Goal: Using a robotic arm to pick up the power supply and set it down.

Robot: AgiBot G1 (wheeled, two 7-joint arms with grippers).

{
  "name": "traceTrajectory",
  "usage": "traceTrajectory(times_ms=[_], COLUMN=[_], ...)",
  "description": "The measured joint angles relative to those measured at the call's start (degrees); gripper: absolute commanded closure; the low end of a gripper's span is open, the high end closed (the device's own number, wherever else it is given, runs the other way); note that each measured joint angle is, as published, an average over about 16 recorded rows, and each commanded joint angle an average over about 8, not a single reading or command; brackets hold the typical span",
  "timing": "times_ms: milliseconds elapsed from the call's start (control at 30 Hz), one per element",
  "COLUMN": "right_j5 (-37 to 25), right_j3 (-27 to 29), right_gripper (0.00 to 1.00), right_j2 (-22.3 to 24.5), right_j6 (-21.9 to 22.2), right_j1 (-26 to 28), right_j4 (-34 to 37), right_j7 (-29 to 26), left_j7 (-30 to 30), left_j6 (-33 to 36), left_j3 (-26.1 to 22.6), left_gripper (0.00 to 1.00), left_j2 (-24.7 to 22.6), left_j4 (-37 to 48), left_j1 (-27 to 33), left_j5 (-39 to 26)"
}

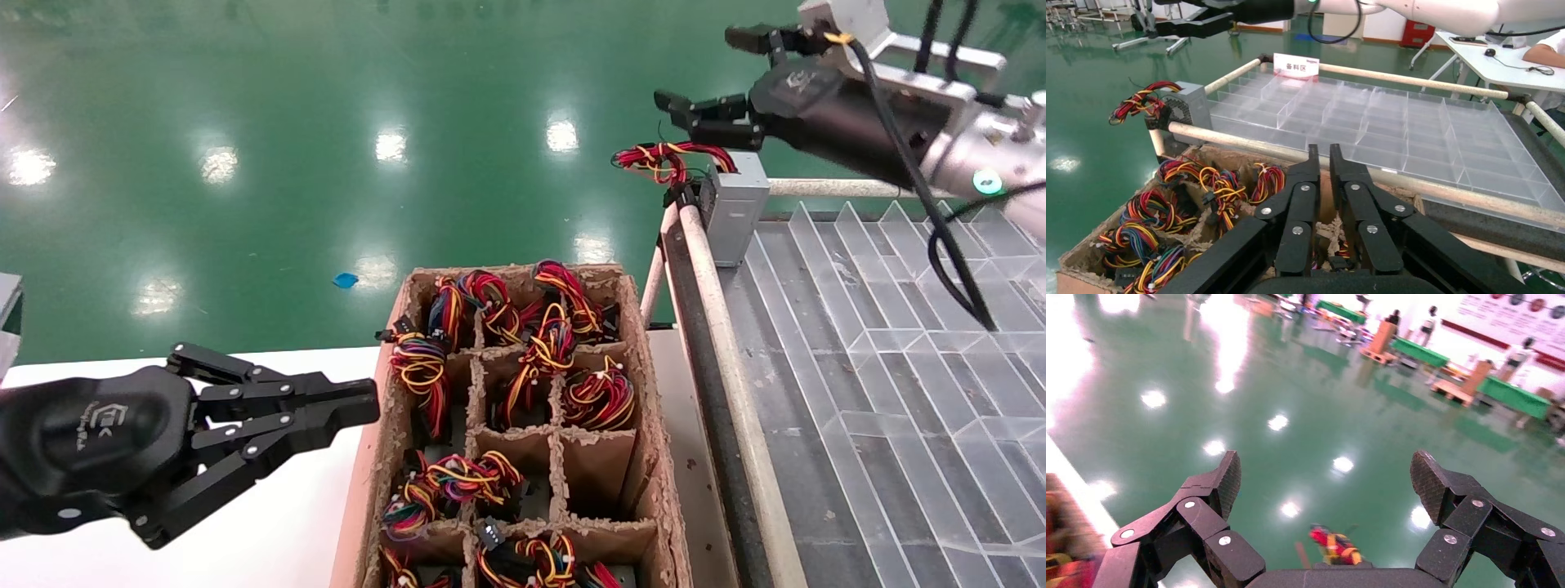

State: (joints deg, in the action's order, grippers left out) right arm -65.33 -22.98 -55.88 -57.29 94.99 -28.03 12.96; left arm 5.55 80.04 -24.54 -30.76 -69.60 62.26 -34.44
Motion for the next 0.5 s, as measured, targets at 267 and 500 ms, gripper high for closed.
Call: traceTrajectory(times_ms=[267, 500], right_j5=[5.05, 9.51], right_j3=[1.50, 2.82], right_gripper=[0.00, 0.00], right_j2=[4.49, 8.46], right_j6=[-6.11, -11.52], right_j1=[-7.19, -13.55], right_j4=[-9.79, -18.46], right_j7=[-5.10, -9.61], left_j7=[0.00, 0.00], left_j6=[0.00, 0.00], left_j3=[0.00, 0.00], left_gripper=[0.00, 0.00], left_j2=[0.00, 0.00], left_j4=[0.00, 0.00], left_j1=[0.00, 0.00], left_j5=[0.00, 0.00])
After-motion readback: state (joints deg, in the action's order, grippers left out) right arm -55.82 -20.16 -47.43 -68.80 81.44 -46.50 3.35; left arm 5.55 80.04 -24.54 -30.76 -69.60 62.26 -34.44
